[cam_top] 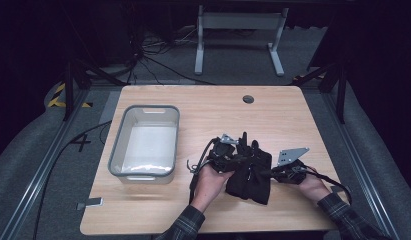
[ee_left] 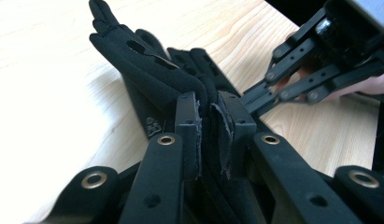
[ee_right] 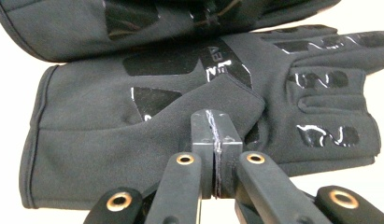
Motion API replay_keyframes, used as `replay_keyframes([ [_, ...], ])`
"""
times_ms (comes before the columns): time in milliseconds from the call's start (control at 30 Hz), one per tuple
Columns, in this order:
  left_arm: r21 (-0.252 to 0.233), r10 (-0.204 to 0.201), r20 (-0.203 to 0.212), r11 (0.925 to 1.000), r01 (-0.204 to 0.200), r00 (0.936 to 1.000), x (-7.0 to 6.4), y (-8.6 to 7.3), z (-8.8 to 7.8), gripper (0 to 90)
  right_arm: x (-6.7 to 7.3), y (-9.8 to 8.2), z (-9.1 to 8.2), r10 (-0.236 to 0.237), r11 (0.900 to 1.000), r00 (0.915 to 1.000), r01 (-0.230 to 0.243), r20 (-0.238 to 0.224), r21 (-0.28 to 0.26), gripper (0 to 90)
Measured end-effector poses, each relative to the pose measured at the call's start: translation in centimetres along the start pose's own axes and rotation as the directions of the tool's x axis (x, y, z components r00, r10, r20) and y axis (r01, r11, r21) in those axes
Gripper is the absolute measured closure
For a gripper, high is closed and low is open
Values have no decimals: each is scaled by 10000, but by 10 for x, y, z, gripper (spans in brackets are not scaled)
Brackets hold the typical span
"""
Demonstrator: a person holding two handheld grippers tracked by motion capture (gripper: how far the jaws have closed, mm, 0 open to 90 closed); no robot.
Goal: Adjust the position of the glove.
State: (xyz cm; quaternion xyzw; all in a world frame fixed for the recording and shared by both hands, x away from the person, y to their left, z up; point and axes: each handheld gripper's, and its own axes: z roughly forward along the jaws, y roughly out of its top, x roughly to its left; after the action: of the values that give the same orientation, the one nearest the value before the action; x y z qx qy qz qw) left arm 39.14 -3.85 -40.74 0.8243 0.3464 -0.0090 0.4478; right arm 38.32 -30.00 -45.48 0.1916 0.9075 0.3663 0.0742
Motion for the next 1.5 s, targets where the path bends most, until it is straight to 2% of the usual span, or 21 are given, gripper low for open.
replay_keyframes([
  [200, 147, 134, 5, 9998, -134, 9999, -4, 7, 13, 794, -2, 1, 1, 58, 10000, 10000, -58, -69, -48, 900],
  [367, 199, 432, 30, 9989, -432, 9991, -13, 15, 23, 792, -2, 1, 2, 51, 10000, 9999, -52, -90, -49, 900],
  [533, 272, 487, 112, 9984, -490, 9987, -19, 17, 31, 785, -1, 0, 1, -1, 10000, 10000, 1, -84, -63, 900],
  [733, 194, 513, 359, 9985, -520, 9980, -24, 17, 34, 783, -5, -1, -16, 138, 9989, 9997, -130, 187, -447, 900],
  [900, 235, 585, 285, 9980, -591, 9979, -23, 16, 34, 785, -9, -16, -37, 366, 9987, 9970, -340, 686, -383, 900],
  [1000, 258, 605, 268, 9978, -612, 9978, -23, 16, 35, 785, -8, -27, -48, 509, 9984, 9950, -485, 857, -299, 900],
  [1033, 262, 599, 275, 9978, -606, 9978, -23, 16, 35, 785, -7, -29, -49, 573, 9979, 9953, -549, 785, -331, 900],
  [1200, 277, 666, 338, 9973, -675, 9972, -25, 16, 36, 785, -4, -35, -42, 497, 9987, 9977, -504, 471, 126, 900],
  [1500, 184, 635, 778, 9977, -651, 9949, -31, 15, 44, 762, -3, -35, -36, 513, 9984, 9981, -521, 350, 218, 900],
])
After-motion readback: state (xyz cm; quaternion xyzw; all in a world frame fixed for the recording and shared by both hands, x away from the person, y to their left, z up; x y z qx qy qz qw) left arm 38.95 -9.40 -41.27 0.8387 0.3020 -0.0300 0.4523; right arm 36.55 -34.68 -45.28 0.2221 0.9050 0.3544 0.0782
